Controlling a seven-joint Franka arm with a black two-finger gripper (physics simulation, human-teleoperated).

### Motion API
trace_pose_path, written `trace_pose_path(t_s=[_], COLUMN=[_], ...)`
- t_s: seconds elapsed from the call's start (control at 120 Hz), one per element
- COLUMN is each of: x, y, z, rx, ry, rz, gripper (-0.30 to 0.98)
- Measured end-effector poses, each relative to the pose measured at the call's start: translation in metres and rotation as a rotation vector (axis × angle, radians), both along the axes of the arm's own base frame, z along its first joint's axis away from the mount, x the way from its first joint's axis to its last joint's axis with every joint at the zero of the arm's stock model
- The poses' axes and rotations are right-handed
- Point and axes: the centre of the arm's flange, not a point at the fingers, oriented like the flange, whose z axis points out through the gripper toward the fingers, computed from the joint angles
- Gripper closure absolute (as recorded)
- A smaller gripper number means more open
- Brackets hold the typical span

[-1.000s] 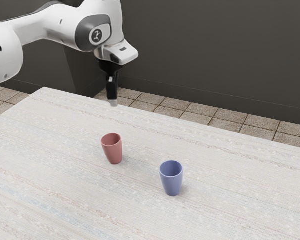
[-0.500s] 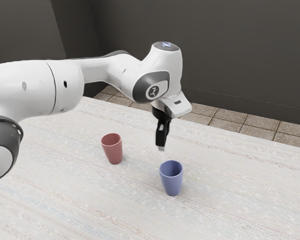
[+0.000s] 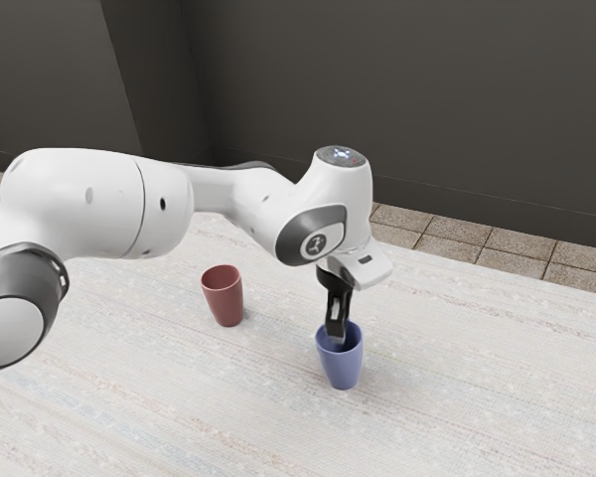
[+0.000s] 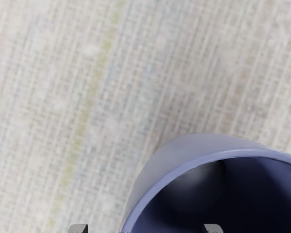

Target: Place the right cup onto the left cup

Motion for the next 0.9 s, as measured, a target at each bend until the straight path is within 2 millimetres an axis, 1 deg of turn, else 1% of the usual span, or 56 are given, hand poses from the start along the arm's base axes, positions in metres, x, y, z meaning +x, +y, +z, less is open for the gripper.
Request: trace_pose_path(t_s=[0.108,0.233,0.3,0.475,0.583,0.633,0.692,0.733,0.817,0.9], x=[0.001,0.003,0.003,-0.001,-0.001,-0.003,-0.008,-0.012,-0.015,-0.013], y=[-0.003,-0.005,-0.005,-0.002,0.0,0.004,0.013,0.026,0.059,0.094], z=[-0.003,-0.002,0.002,0.0,0.017,0.024,0.034,0.046,0.073,0.09], rx=[-0.008,-0.015,-0.018,-0.031,-0.044,-0.046,-0.05,-0.055,-0.066,-0.066], ry=[-0.015,-0.03,-0.04,-0.055,-0.08,-0.086,-0.091,-0.097,-0.112,-0.118], rz=[0.007,0.02,0.026,0.049,0.064,0.073,0.091,0.112,0.167,0.23], gripper=[0.61,0.7,0.73,0.76,0.77,0.78,0.78,0.78,0.78,0.79])
